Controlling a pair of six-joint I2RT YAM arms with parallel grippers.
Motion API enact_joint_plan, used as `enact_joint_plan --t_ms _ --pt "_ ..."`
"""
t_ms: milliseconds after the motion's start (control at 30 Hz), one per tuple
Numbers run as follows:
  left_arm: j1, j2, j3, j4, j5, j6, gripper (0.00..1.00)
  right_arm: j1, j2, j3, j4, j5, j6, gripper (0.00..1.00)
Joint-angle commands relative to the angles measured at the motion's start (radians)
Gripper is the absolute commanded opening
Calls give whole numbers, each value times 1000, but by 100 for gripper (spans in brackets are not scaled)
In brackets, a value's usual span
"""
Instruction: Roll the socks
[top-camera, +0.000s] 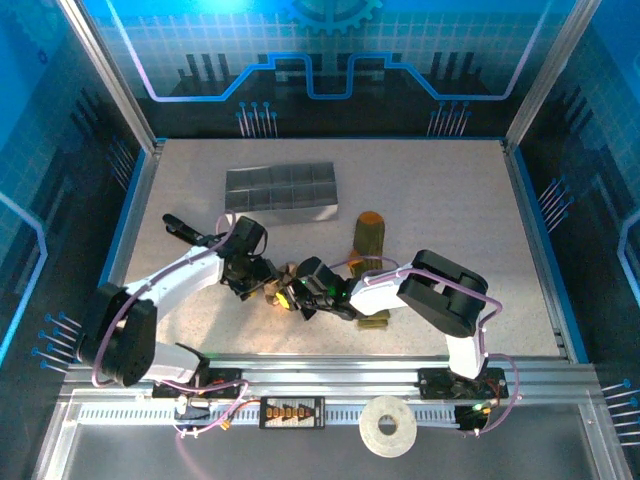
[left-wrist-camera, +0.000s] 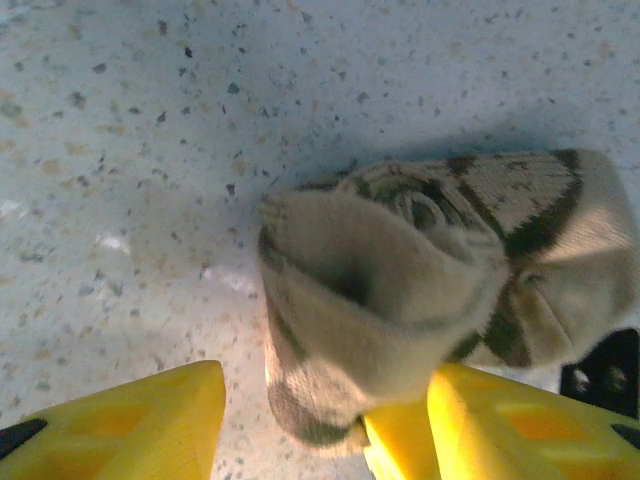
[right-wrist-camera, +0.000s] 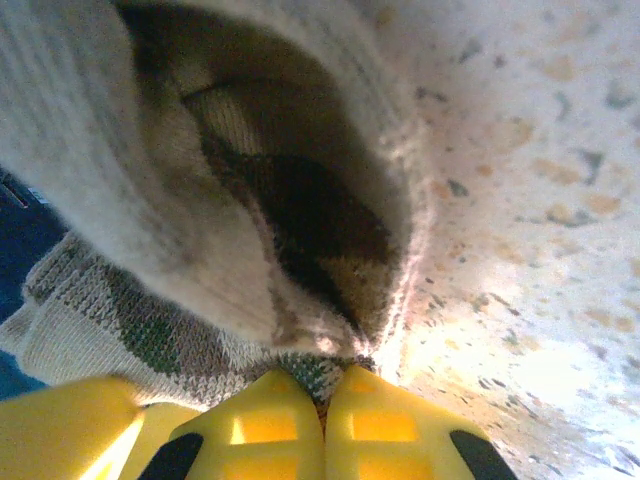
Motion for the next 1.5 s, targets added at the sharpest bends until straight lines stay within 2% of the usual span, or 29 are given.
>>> enact_joint_plan --t_ms 0,200,333,367,433,600,667,767,900,1000,1067,1167,1267,1400,1467 --pt "-4 46 -45 41 -4 27 53 -8 97 -73 -331 -4 18 0" --pt "-5 181 -35 6 -83 20 43 -24 91 -73 -346 -8 -20 0" --pt "-7 258 -23 -51 -110 -8 31 -58 77 -57 -386 -15 -130 0" --pt "-10 274 -18 -74 -117 -21 27 -70 71 -51 -395 -15 -175 2" --pt "-17 303 -11 -130 -124 -46 20 -96 62 -36 -404 -24 -281 15" --pt "-75 366 7 -229 -90 -164 12 -141 20 87 -458 -95 -744 42" --pt "-116 404 27 -257 -72 -235 12 -144 -13 107 -465 -139 -902 44" --pt "-159 469 77 -305 -49 -336 11 -141 -103 37 -374 -163 -1061 45" --pt "-192 560 172 -354 -27 -417 9 -141 -203 -168 -93 -184 -1132 47" --pt "-197 632 244 -383 -9 -446 9 -120 -230 -251 52 -152 -1104 49" --pt "-197 669 283 -400 5 -461 9 -94 -240 -234 53 -130 -1103 48" --pt "-192 713 336 -426 10 -489 8 -18 -283 -215 69 -15 -1193 47" --pt "-179 753 375 -438 38 -514 6 60 -321 -211 91 111 -1400 49" --pt "-169 808 443 -450 57 -510 4 153 -334 -233 133 251 -1792 55" --pt "-167 829 480 -470 52 -502 3 174 -315 -217 100 299 -1938 55"
